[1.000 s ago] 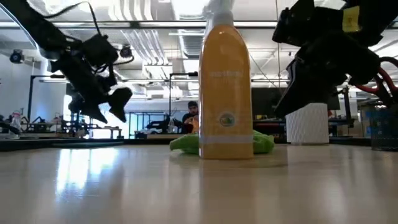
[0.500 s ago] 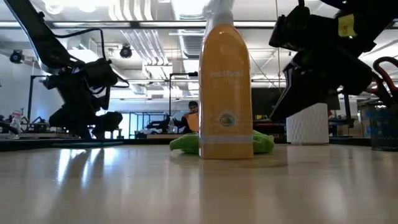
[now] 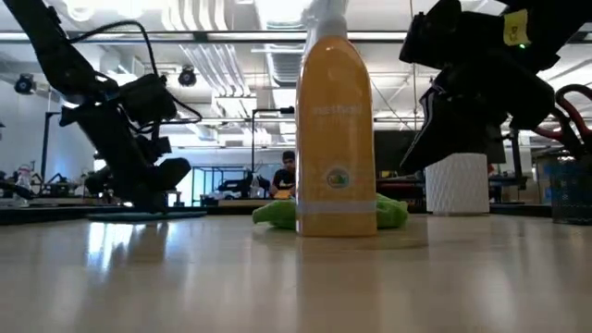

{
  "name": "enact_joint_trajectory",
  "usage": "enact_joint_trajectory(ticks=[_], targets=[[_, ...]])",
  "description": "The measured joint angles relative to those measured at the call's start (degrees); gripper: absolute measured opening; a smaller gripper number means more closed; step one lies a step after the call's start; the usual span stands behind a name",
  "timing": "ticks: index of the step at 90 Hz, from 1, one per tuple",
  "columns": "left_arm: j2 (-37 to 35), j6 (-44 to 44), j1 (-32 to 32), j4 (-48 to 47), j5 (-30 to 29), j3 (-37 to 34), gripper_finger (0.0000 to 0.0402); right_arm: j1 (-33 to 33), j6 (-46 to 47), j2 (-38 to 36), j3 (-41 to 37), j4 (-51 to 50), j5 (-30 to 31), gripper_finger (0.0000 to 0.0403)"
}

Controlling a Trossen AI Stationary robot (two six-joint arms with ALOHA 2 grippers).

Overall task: Apply microfiber cloth
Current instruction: Spray the front and back of the tablet with the spray bottle

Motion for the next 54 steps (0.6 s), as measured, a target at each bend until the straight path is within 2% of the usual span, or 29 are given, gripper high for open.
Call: enact_joint_trajectory(ticks=[20,54], targets=[[0.0,-5.95,-14.72,0.01,0.54,-0.02,0.0089,3.31,3.31,0.37,0.0,2.19,-0.03,0.0],[0.27,-17.04,-41.03,6.15,2.41,-0.43,0.008,10.37,9.96,9.53,0.17,21.68,-0.12,0.0]])
